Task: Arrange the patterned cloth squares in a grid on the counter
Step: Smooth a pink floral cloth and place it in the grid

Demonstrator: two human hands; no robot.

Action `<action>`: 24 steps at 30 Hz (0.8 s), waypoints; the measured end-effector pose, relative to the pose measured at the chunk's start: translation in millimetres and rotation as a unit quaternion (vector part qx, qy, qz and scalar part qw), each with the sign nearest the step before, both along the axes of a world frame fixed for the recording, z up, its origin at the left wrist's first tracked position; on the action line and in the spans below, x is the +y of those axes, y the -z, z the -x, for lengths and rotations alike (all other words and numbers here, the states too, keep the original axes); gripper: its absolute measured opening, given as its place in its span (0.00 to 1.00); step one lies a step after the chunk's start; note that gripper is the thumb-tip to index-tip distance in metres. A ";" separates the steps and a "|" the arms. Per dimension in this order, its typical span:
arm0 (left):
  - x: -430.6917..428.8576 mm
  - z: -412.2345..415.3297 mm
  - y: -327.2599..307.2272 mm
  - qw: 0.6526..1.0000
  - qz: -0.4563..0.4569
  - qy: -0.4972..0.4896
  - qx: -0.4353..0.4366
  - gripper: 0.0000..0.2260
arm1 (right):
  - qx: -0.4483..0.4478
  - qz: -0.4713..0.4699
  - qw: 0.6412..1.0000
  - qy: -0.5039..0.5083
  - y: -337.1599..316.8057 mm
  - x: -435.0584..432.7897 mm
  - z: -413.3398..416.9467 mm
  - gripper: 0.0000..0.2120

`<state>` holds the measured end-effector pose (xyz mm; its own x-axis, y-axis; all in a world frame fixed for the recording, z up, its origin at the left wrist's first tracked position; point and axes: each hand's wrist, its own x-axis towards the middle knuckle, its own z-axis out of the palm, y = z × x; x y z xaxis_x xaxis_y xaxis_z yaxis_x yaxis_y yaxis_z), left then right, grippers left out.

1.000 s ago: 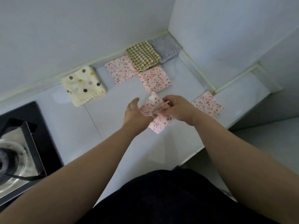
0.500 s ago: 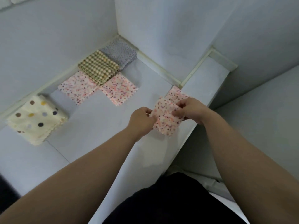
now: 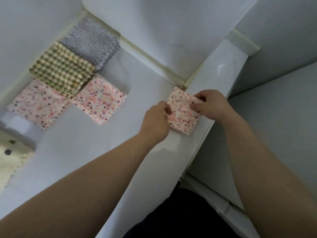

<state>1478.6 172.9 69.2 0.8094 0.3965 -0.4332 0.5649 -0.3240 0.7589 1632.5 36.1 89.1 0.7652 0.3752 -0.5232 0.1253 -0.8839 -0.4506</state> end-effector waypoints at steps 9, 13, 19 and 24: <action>8.4 -21.3 12.4 0.999 -0.019 0.019 0.032 0.11 | -0.013 0.033 0.999 -0.027 17.9 3.4 -25.2 0.15; 6.4 -23.9 17.3 0.996 -0.050 0.058 0.042 0.12 | -0.014 0.043 0.999 -0.005 28.7 4.6 -21.0 0.16; 3.2 -21.8 13.2 0.992 -0.072 0.056 0.083 0.17 | 0.030 0.089 0.994 -0.051 21.5 13.0 -20.5 0.15; 18.7 -7.8 0.2 0.988 -0.122 0.010 0.089 0.27 | 0.185 0.017 0.977 -0.106 -11.4 32.1 -14.3 0.11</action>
<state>1486.5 191.6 69.0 0.7374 0.4915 -0.4634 0.6745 -0.4978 0.5453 1646.9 68.1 100.5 0.4281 0.4816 -0.7647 0.1411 -0.8714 -0.4699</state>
